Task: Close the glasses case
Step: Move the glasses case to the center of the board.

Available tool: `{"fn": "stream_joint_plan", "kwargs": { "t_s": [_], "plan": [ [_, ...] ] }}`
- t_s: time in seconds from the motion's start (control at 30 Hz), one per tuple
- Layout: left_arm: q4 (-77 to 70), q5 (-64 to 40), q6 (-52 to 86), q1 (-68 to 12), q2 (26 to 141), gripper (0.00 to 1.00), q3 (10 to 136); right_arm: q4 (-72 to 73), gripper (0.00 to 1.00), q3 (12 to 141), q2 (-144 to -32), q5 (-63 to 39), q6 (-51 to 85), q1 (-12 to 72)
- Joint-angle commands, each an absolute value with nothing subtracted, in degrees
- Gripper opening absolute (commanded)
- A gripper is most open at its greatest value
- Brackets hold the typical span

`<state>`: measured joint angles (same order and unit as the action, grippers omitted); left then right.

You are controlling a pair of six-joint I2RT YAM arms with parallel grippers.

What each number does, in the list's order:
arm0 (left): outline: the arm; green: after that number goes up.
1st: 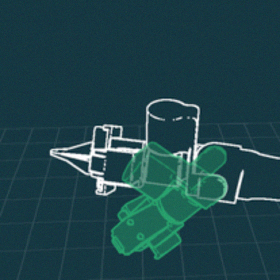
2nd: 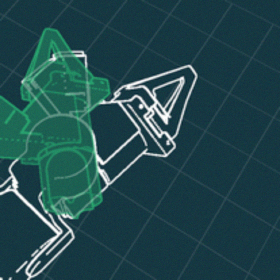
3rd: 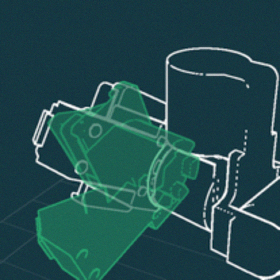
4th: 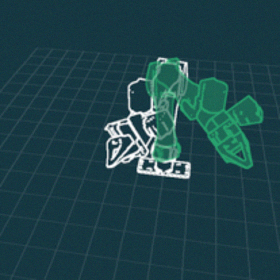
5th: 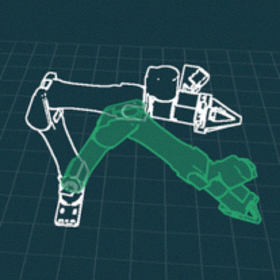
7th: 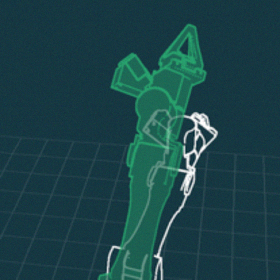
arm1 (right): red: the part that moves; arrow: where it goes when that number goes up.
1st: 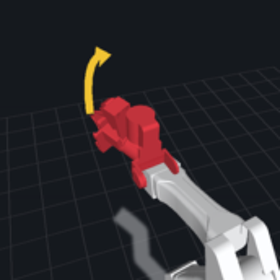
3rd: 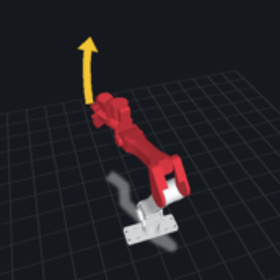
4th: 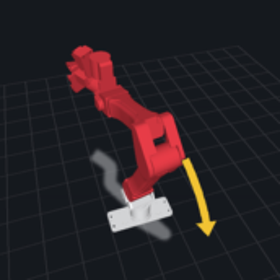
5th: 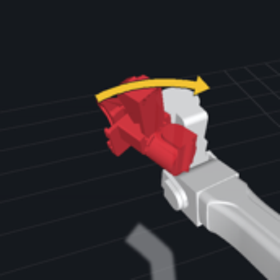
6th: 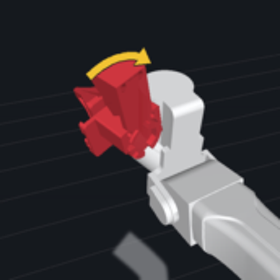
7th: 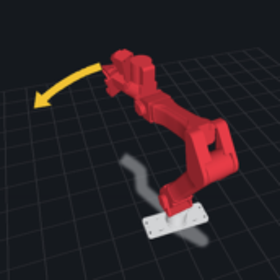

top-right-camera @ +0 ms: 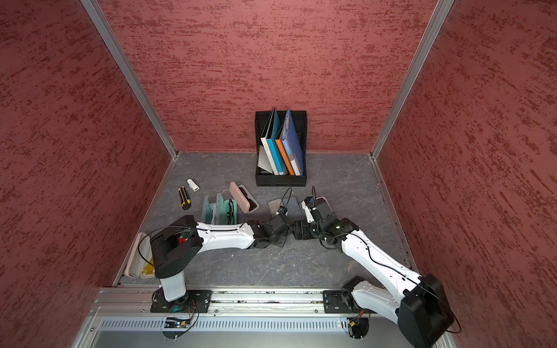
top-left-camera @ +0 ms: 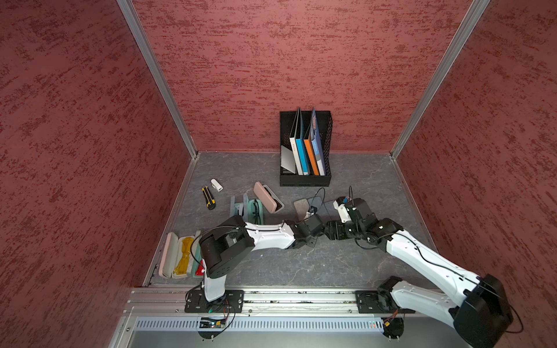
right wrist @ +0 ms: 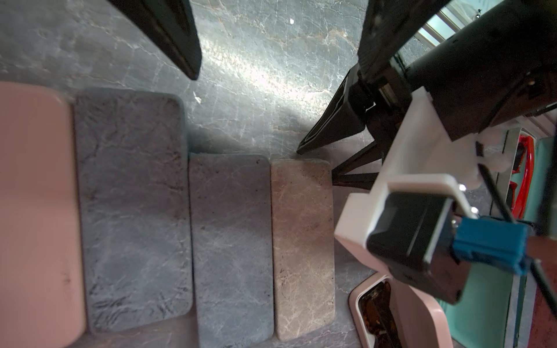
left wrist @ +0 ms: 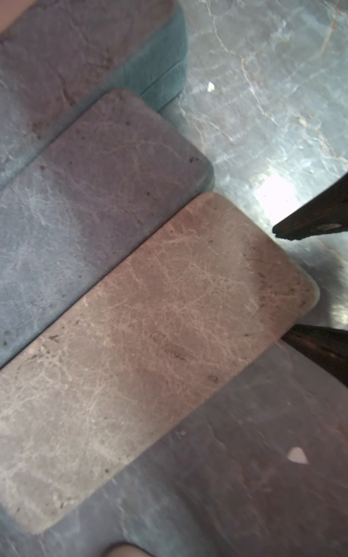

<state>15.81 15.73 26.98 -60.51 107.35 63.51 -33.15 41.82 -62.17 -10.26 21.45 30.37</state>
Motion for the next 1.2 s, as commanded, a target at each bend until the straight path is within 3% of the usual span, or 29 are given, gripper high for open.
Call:
{"fn": "stream_joint_plan", "kwargs": {
  "t_s": [0.0, 0.2, 0.27, 0.3, 0.37, 0.67, 0.87, 1.03, 1.17],
  "plan": [
    [14.1, 11.9, 24.1, -60.2, 110.2, 0.48, 65.0, -34.8, 0.82, 41.0, -60.7, -11.7, 21.9, 28.4],
    [12.0, 11.6, 24.0, -59.6, 108.0, 0.53, 63.1, -34.0, 0.83, 40.2, -60.0, -12.8, 22.2, 27.5],
    [11.0, 12.1, 25.4, -59.4, 104.4, 0.63, 59.9, -33.2, 0.83, 39.9, -59.7, -13.5, 22.4, 27.5],
    [10.9, 12.6, 26.5, -59.1, 101.8, 0.72, 57.9, -32.5, 0.83, 39.6, -59.4, -14.0, 22.6, 27.5],
    [11.0, 13.0, 28.4, -58.6, 96.3, 0.79, 54.2, -31.4, 0.83, 39.3, -58.9, -14.9, 23.0, 27.5],
    [24.1, 15.5, 37.4, -59.4, 64.2, 0.88, 43.0, -27.1, 0.83, 38.3, -58.6, -22.6, 24.2, 28.3],
    [40.9, 23.2, 47.8, -65.2, 46.8, 0.88, 40.3, -23.1, 0.83, 37.3, -61.4, -18.5, 27.5, 38.0],
    [58.9, 33.7, 62.8, -72.0, 42.9, 0.89, 41.2, -16.8, 0.82, 37.5, -67.8, -11.8, 32.1, 51.4],
    [70.3, 38.1, 74.8, -73.1, 41.2, 0.90, 39.9, -10.5, 0.82, 37.3, -72.6, -10.6, 35.4, 56.6]
  ]
}}
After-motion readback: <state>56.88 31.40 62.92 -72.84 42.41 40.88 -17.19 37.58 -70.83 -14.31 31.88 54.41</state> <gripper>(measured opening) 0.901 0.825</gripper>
